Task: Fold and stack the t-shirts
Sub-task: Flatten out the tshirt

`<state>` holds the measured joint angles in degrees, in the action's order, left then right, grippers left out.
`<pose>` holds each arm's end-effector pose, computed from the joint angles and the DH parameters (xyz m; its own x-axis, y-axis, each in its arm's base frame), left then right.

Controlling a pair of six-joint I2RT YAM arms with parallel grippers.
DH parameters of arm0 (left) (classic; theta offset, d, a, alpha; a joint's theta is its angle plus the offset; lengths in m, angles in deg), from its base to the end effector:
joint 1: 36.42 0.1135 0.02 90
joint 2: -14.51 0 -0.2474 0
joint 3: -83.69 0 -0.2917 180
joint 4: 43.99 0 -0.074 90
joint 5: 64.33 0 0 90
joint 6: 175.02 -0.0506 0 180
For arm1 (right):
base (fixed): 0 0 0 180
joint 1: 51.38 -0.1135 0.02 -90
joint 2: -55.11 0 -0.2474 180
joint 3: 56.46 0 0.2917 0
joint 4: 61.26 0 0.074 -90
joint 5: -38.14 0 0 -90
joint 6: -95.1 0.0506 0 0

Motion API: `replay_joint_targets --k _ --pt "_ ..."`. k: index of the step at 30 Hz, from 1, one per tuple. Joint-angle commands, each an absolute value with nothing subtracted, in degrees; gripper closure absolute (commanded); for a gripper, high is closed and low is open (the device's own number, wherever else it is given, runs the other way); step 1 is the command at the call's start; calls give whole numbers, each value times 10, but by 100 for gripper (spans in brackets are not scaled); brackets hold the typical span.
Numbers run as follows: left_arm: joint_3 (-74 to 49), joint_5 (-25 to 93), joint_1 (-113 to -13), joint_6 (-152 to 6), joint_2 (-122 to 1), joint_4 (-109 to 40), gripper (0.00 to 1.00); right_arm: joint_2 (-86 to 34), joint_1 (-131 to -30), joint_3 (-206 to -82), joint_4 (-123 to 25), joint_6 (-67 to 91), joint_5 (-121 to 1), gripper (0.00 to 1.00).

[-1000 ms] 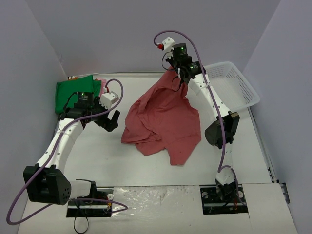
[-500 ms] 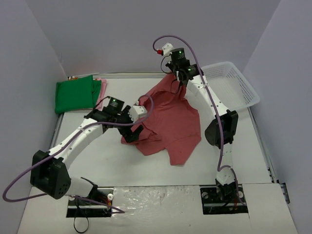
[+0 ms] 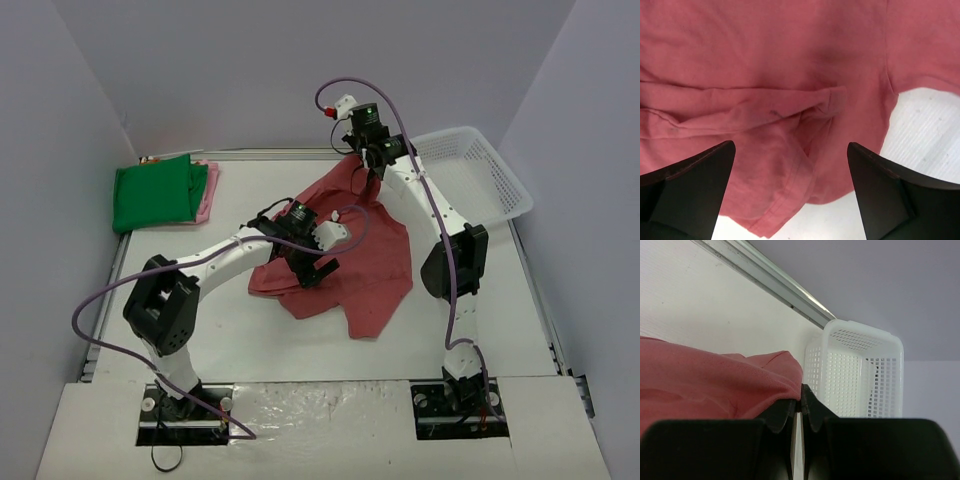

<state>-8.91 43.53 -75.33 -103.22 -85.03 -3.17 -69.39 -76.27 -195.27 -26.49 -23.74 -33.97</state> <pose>0.3169 -0.2757 0.1986 -0.3584 0.6714 -0.6487 0.8985 0.4368 -0.0444 0.5120 0.2204 0.3468 -0.2105 -0.6037 -0.7689 -0.2751 0.7913 -0.5460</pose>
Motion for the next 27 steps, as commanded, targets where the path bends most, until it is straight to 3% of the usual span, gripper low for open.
replay_joint_targets --k 1,27 --pt "-53 424 -761 -1001 -859 -43 6 -684 -759 -1951 -284 -244 -312 100" --pt "3 458 -791 -969 -962 0 6 -696 -748 -1931 -282 -242 -315 100"
